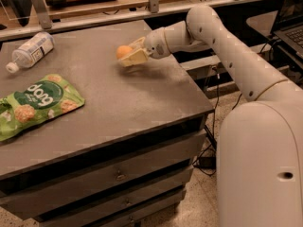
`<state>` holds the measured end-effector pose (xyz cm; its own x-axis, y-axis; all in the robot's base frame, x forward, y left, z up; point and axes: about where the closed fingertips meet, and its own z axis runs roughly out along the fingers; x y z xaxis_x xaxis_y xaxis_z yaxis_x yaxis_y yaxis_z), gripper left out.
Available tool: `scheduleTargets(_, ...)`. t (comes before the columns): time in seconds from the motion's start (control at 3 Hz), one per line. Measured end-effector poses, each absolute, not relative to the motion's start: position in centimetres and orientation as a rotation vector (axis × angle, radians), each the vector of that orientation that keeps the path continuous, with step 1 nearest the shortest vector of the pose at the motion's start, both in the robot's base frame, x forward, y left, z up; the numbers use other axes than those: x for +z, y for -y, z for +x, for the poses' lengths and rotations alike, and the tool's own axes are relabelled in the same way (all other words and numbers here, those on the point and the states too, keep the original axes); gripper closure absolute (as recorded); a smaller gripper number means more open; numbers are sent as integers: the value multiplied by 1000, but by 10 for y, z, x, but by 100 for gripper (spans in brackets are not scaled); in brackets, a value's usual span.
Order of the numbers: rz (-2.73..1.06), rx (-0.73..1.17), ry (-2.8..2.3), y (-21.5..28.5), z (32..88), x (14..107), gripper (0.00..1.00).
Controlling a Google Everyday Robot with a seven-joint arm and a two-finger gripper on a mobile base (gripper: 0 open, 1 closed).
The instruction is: Move orange near green rice chip bag
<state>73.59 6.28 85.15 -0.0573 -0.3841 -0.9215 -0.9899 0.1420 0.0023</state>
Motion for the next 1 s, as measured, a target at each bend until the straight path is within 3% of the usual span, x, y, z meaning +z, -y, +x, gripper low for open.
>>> scheduleTargets(0.33, -1385, 927, -1544, -70, 730, 854, 100)
scheduleTargets(1.0, -1571, 996, -1388, -134, 672, 867, 100)
